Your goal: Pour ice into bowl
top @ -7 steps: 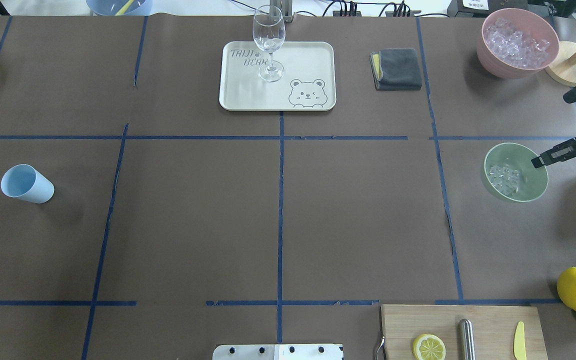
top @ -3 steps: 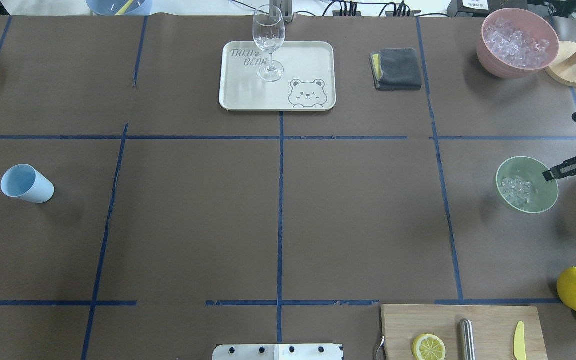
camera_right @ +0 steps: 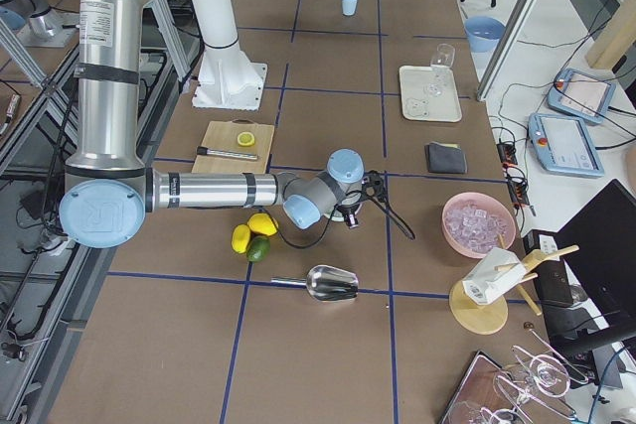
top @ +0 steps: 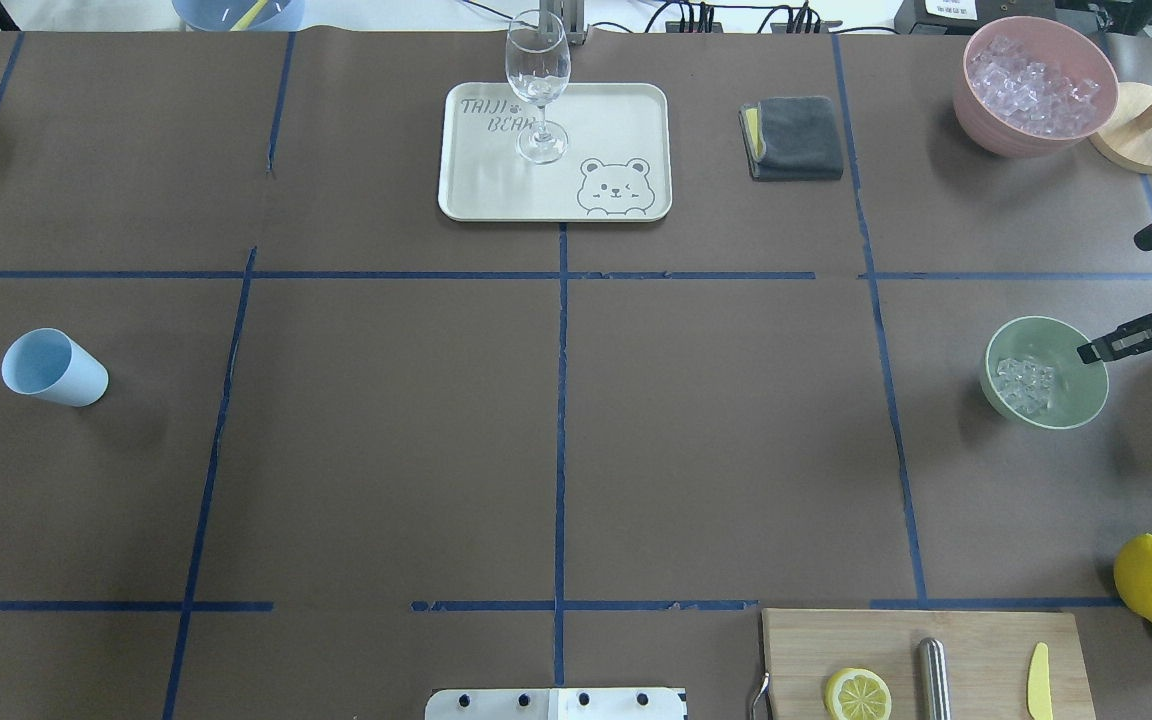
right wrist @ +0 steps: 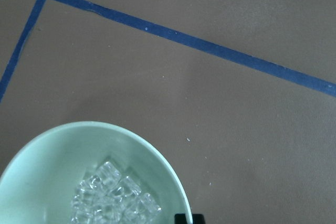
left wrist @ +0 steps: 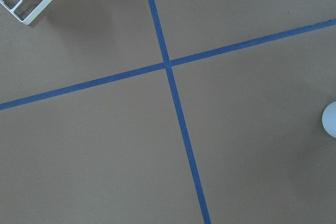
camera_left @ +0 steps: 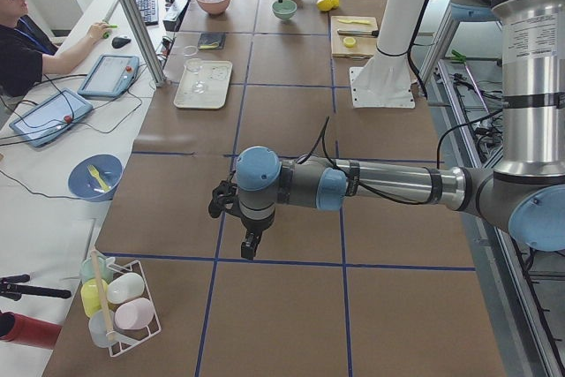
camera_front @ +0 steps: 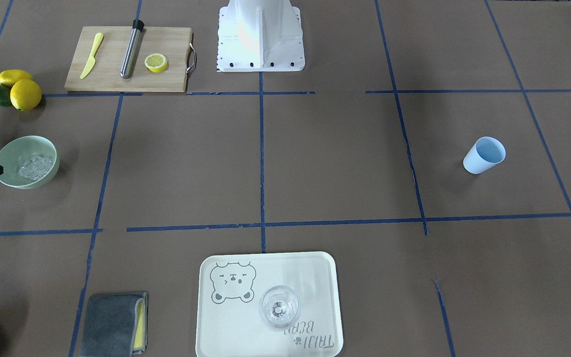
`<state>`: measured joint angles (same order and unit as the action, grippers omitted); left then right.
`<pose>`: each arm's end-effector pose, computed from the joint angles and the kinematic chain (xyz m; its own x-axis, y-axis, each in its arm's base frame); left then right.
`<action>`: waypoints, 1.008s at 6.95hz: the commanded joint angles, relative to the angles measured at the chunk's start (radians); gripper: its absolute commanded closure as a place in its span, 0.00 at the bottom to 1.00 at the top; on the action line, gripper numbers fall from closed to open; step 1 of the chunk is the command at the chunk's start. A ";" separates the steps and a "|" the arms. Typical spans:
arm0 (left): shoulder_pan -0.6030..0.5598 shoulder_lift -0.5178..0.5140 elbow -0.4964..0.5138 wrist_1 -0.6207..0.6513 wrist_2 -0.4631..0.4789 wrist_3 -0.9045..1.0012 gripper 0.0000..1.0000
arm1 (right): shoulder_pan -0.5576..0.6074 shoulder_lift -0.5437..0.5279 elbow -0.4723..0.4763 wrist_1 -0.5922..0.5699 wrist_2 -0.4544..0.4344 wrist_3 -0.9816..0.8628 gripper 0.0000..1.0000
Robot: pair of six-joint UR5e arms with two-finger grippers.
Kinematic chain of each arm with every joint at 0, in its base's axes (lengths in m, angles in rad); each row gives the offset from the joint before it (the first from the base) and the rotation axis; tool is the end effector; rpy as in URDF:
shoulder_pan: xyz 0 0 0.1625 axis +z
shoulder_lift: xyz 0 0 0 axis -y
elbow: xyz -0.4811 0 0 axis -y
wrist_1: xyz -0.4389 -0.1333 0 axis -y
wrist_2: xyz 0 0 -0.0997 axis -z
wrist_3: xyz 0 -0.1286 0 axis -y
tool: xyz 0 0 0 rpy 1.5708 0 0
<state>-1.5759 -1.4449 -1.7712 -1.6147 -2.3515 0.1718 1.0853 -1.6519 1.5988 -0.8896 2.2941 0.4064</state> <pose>-0.0453 -0.4868 0.6861 0.7012 0.2481 -0.6684 -0.1165 0.9648 0.2359 -0.2078 -0.4971 0.6847 0.5916 -0.3544 0.7242 0.1565 0.9316 0.3280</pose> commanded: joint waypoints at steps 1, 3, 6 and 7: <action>0.000 -0.002 0.001 -0.001 0.000 0.000 0.00 | -0.001 0.009 0.009 0.003 -0.002 -0.001 0.00; 0.000 -0.002 0.001 -0.002 -0.002 0.000 0.00 | 0.126 0.009 0.020 -0.050 0.011 -0.027 0.00; -0.001 0.000 0.007 -0.002 0.001 0.000 0.00 | 0.418 0.009 0.065 -0.416 0.060 -0.465 0.00; -0.001 0.001 0.007 -0.001 0.001 0.000 0.00 | 0.518 0.009 0.140 -0.604 0.059 -0.515 0.00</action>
<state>-1.5763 -1.4447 -1.7651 -1.6164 -2.3507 0.1718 1.4806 -1.6431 1.6703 -1.2815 2.3482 -0.0036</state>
